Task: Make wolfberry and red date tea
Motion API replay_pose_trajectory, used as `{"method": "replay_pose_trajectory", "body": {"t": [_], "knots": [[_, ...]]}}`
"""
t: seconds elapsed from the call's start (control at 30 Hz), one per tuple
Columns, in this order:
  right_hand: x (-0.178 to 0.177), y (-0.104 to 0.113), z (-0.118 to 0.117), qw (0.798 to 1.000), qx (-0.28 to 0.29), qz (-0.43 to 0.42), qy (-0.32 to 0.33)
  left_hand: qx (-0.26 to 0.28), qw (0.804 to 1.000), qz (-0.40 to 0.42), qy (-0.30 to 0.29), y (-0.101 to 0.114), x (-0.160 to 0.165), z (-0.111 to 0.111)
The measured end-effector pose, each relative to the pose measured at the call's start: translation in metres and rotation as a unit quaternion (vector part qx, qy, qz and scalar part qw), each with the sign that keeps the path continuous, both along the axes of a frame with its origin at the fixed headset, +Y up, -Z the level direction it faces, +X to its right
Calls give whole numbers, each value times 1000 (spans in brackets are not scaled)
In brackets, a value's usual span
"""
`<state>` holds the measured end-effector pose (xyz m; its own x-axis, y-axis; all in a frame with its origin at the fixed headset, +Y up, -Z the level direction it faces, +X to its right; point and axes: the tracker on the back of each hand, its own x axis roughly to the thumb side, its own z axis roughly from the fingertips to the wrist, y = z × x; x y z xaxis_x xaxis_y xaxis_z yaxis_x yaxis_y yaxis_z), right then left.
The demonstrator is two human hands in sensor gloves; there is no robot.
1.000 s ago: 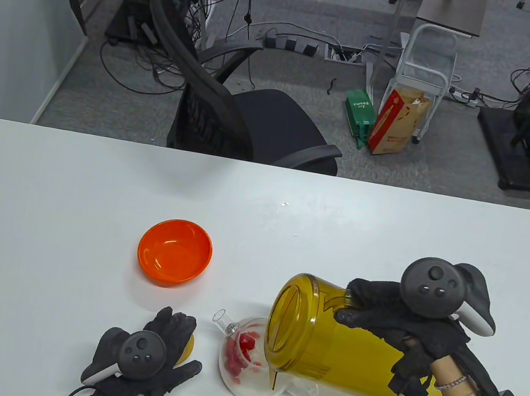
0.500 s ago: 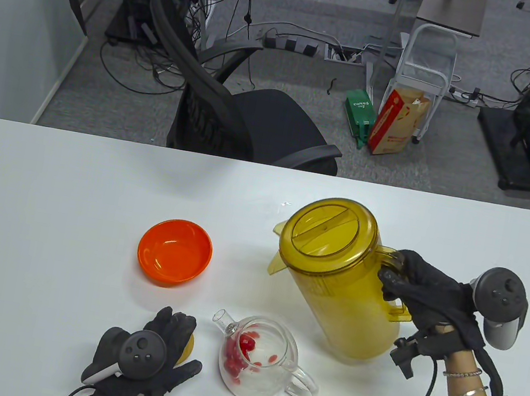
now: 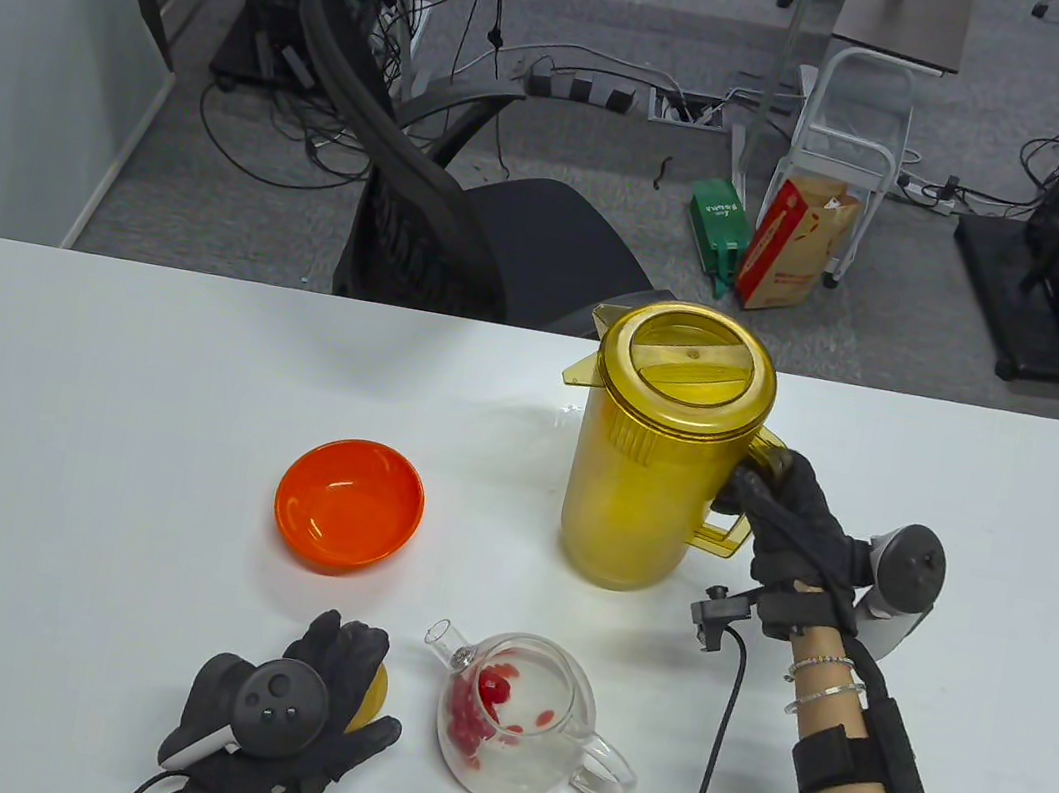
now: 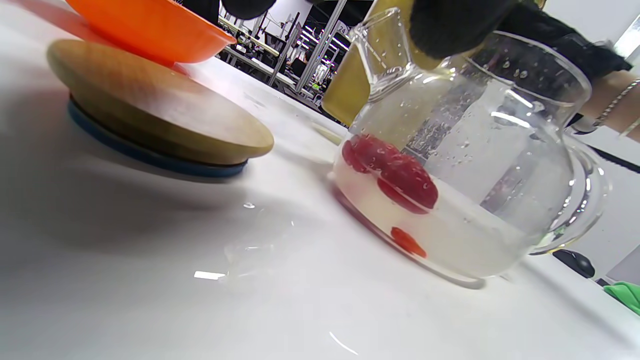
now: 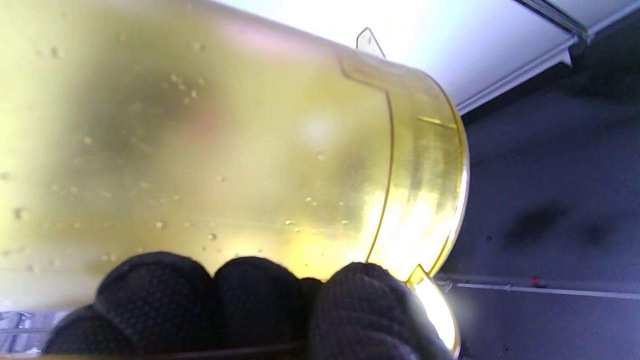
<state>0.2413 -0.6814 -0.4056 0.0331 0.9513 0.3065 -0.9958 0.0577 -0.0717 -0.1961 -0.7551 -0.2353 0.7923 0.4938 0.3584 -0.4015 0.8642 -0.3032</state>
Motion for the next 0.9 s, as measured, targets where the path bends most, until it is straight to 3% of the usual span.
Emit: {"method": "replay_pose_trajectory", "body": {"t": [0.3,0.63,0.9], "knots": [[-12,-26,-10,1000,-14,-22,11,-3,1000,1,-2,0,0,0],[-17,-18,-8,999,-23,32,12,-12,1000,-3,-4,-1,1,0],[-3,-8,10,974,-55,221,-23,-7,1000,-5,-4,-1,1,0]]}}
